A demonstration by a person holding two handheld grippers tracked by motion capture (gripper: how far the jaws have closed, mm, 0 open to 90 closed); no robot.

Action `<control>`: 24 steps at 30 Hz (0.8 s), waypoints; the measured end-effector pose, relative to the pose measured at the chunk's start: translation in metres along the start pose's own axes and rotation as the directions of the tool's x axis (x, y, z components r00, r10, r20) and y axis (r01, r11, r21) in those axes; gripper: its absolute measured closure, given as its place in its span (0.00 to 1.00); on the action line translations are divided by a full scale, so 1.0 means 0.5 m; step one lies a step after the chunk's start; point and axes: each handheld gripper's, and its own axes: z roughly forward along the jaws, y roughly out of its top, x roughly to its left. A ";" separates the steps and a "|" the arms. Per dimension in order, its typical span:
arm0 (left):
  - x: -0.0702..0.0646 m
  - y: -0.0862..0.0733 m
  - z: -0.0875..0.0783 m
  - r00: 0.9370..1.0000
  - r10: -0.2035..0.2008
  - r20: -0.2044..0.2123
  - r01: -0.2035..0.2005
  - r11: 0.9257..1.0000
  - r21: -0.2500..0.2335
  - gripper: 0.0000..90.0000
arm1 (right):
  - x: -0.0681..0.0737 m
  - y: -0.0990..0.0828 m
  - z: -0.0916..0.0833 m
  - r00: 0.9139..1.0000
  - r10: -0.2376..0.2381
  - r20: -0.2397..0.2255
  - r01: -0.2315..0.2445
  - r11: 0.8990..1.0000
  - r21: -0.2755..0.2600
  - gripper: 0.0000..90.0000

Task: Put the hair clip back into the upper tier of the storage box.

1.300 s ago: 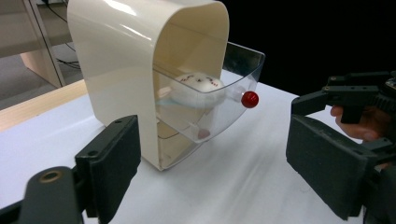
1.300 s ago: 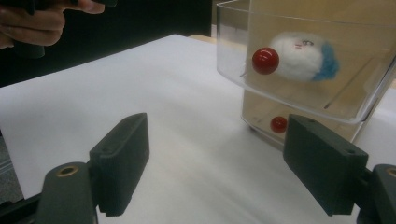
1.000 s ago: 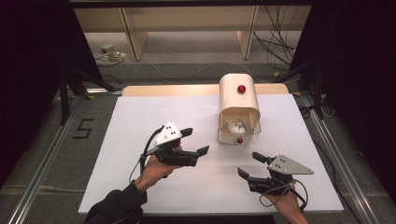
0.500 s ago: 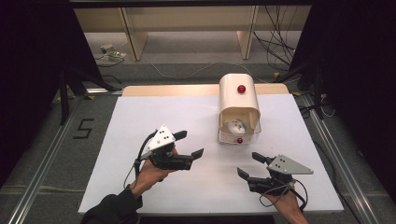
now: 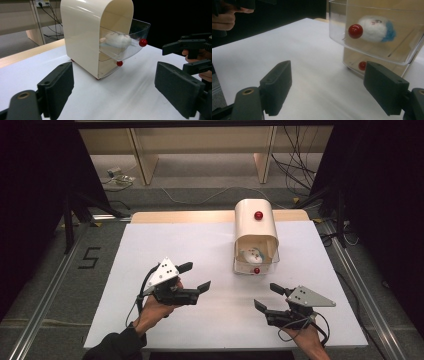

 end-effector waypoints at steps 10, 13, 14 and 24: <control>-0.002 -0.011 -0.010 1.000 0.003 -0.003 -0.003 1.000 -0.001 0.17 | 0.000 0.000 0.000 1.000 0.003 0.000 -0.003 1.000 0.003 0.26; -0.002 -0.013 -0.015 1.000 0.002 -0.006 -0.002 1.000 0.000 0.17 | -0.001 0.000 0.000 1.000 0.004 -0.001 -0.004 1.000 0.003 0.26; -0.003 -0.015 -0.016 1.000 -0.001 -0.008 0.001 1.000 -0.003 0.17 | -0.001 0.000 0.000 1.000 0.004 0.000 -0.004 1.000 0.003 0.26; -0.002 -0.025 -0.024 1.000 -0.001 -0.010 0.001 1.000 -0.003 0.17 | 0.000 -0.001 0.001 1.000 0.005 -0.003 -0.005 1.000 0.003 0.26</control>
